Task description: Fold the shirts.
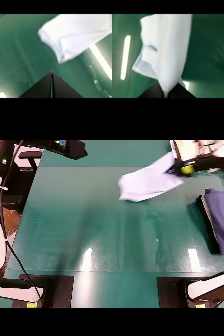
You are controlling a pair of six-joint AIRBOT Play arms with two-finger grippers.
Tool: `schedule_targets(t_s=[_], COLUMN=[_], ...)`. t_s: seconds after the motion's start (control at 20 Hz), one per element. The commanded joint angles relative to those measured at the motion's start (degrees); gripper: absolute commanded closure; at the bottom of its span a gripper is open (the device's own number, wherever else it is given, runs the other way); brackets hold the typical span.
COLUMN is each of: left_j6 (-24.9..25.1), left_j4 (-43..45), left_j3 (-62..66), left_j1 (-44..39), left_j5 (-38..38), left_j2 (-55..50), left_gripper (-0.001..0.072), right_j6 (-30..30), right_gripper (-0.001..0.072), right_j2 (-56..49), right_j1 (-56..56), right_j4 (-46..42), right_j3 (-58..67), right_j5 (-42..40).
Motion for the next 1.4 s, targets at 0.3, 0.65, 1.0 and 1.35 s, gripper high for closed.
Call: schedule_targets(t_s=[0.3,0.65,1.0,1.35], left_j6=[-0.2,-0.4,-0.2,-0.1], left_j4=[-0.2,-0.2,-0.1,0.1], left_j3=[0.0,0.0,0.0,0.0], left_j1=[-3.9,-3.9,-3.9,-3.9], left_j5=[0.4,0.4,0.4,0.3], left_j2=[0.0,0.0,0.0,0.0], left_gripper=[0.0684,0.0684,0.0683,0.0683], right_j6=[0.2,-3.5,-6.9,-7.5], right_gripper=[0.0697,0.0697,0.0697,0.0697], right_j2=[7.4,6.9,16.0,24.1], right_j1=[-28.5,-30.2,-31.1,-39.0], right_j4=[-2.8,-2.6,-3.0,-9.7], right_j3=[0.4,7.3,4.8,-6.2], right_j5=[0.0,-2.3,-4.1,5.1])
